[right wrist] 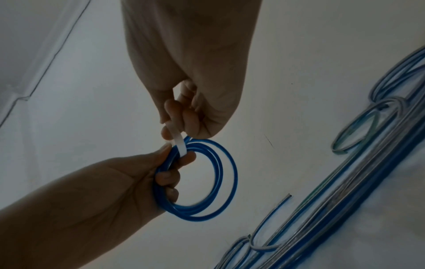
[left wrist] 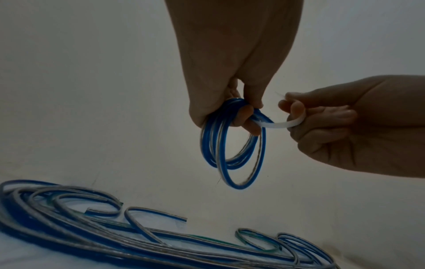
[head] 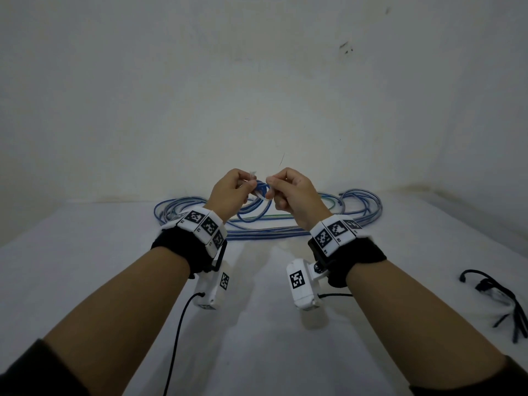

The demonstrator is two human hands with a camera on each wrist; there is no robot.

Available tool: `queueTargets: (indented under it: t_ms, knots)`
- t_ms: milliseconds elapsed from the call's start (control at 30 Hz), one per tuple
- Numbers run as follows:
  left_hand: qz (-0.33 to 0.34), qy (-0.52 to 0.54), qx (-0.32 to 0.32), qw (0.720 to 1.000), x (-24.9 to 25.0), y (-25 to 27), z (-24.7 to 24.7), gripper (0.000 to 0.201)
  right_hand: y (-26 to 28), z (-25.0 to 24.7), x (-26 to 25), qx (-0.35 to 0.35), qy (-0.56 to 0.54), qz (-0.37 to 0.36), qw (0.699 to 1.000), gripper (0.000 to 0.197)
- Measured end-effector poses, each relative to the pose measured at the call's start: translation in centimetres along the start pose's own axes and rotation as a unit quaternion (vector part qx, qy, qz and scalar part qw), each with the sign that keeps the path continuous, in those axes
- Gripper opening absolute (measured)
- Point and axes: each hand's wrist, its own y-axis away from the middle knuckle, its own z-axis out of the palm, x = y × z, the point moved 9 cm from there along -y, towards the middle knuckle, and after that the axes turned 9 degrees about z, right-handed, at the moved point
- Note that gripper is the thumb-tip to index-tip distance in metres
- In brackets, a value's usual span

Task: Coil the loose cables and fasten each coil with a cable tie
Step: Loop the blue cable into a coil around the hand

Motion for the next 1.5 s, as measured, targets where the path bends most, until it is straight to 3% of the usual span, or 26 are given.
queueTargets:
  t_ms: [433,700,967,1267,1367,1500]
  knots:
    - [0.053,-0.042,-0.016,0.998,0.7,0.3,-0.3,0.023,-0.1,0.8,0.5,0.016,0.026,0.036,0.999,0.014]
    - [0.106,-0.140,-0.042,0.984,1.9,0.7,-0.2,0.006,-0.3,0.7,0.9,0.015,0.012,0.048,0.999,0.020]
    - [0.161,-0.211,-0.062,0.962,3.1,1.1,0.3,0.005,-0.4,0.6,1.5,-0.008,-0.005,0.075,0.997,0.024]
    - [0.179,-0.262,-0.103,0.943,3.3,1.1,2.1,0.010,-0.3,-0.7,1.5,0.015,-0.008,0.065,0.998,0.019]
    - [0.180,-0.253,-0.108,0.944,3.3,1.3,2.5,0.013,0.0,-1.2,1.6,0.015,-0.006,0.051,0.999,0.010]
    - [0.167,-0.224,-0.108,0.954,3.1,1.6,2.5,0.011,0.1,-1.1,1.8,-0.016,0.023,0.058,0.998,0.017]
